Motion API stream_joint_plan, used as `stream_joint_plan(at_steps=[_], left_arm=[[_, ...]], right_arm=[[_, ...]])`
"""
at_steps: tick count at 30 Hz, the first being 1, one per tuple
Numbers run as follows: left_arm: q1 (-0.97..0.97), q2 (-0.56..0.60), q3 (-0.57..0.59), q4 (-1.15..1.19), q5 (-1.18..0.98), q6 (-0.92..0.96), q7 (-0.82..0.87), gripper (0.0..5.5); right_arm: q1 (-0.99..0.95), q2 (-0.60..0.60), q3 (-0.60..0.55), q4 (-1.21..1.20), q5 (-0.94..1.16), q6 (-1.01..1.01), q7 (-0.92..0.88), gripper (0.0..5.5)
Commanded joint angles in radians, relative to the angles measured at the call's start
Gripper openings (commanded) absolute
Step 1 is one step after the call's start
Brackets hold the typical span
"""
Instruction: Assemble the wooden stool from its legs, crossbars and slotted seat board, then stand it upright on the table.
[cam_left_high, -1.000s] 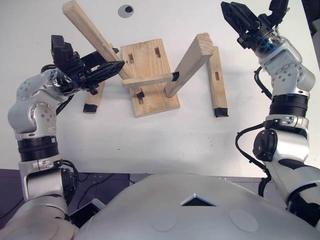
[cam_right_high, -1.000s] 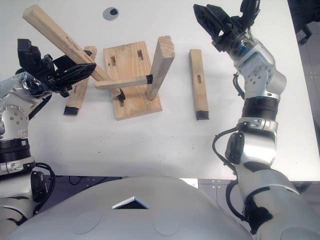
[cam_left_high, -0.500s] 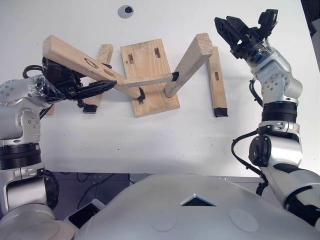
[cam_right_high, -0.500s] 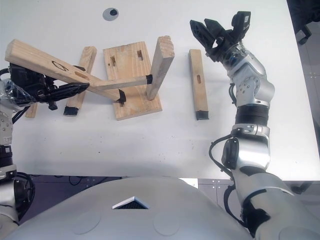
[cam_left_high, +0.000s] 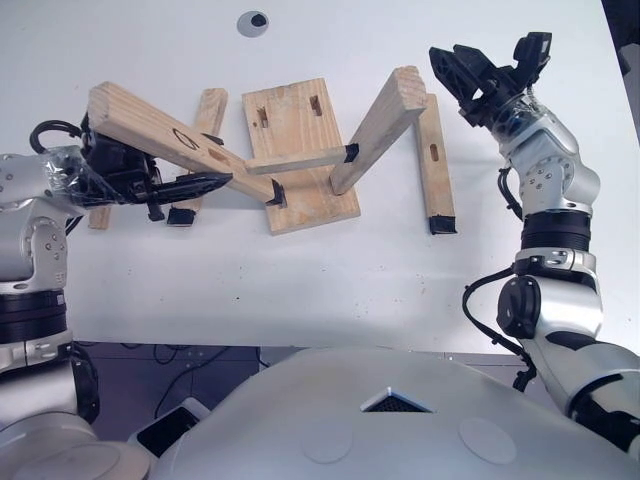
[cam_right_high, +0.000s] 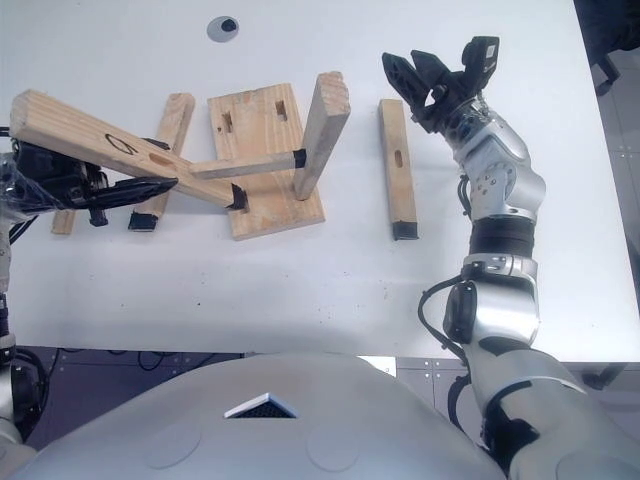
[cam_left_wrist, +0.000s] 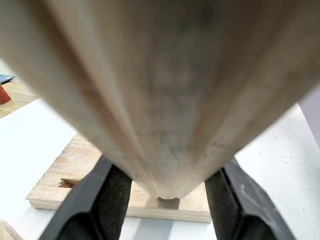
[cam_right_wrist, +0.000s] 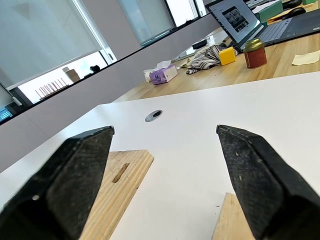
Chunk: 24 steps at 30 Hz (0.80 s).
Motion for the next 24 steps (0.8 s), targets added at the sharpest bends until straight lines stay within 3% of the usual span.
stream_joint_plan(at_steps=[1,24], left_arm=[[0.051,-0.006,-0.044,-0.006,0.032,0.031,0.005,2.01],[0.070,0.032,-0.110,-0.109,0.085,0.026,0.120,2.01]], right_arm=[[0.002,0.001,0.006,0.006,-0.012,-0.007,-0.003,3.76],[0.013,-0.002,0.010,0.018,-0.034,-0.005,-0.007,3.76]])
